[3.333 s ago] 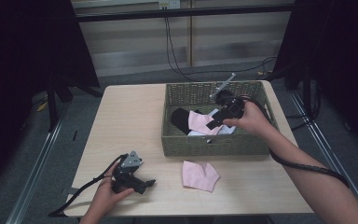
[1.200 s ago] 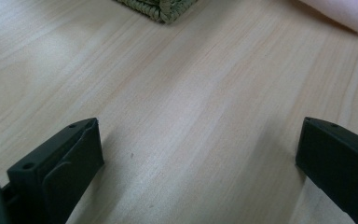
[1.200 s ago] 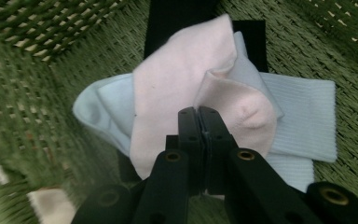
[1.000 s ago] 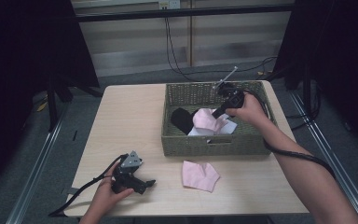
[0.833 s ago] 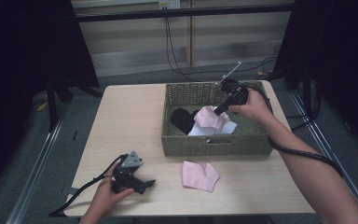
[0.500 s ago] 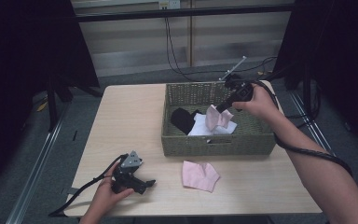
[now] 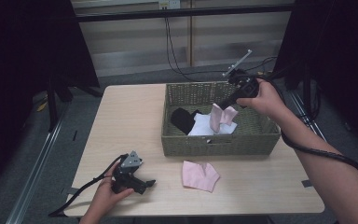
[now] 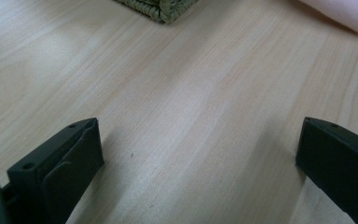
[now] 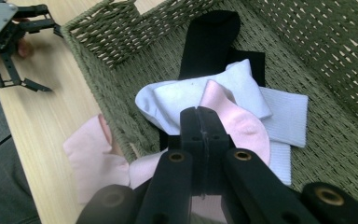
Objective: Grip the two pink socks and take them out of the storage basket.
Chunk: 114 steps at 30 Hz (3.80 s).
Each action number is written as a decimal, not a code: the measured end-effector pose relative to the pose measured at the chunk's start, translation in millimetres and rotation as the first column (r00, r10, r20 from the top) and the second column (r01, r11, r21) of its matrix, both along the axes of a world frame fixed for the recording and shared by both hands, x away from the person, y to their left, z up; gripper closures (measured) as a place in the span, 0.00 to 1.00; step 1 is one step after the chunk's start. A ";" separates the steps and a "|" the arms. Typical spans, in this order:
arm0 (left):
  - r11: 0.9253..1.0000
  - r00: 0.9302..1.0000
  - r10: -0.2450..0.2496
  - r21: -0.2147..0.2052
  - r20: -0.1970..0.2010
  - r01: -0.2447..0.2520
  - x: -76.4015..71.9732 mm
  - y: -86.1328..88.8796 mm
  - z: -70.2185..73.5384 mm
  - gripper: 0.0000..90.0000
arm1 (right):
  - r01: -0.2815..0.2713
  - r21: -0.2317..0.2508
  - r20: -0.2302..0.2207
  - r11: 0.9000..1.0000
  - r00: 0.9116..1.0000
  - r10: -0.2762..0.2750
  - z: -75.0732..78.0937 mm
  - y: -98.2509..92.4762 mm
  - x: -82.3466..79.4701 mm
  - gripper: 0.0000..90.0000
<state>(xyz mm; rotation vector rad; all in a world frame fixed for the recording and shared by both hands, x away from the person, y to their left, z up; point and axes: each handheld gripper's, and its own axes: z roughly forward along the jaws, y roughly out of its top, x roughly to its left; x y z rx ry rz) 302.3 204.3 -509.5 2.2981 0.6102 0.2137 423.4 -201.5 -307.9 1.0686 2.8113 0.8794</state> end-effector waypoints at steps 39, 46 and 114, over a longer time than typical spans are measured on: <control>1.000 1.000 0.000 0.000 -0.001 0.000 0.0 0.0 0.0 0.00 | -0.114 0.039 0.089 0.993 0.990 0.110 65.8 7.4 -51.5 1.00; 1.000 1.000 0.000 0.000 0.000 0.000 0.0 0.0 0.0 0.00 | -0.167 0.047 0.091 0.985 0.983 0.162 66.6 14.8 -68.2 1.00; 1.000 1.000 0.003 -0.003 -0.003 -0.003 -0.4 -0.1 -0.3 0.00 | -0.299 0.025 0.030 0.954 0.954 0.298 -29.5 54.0 -101.2 0.63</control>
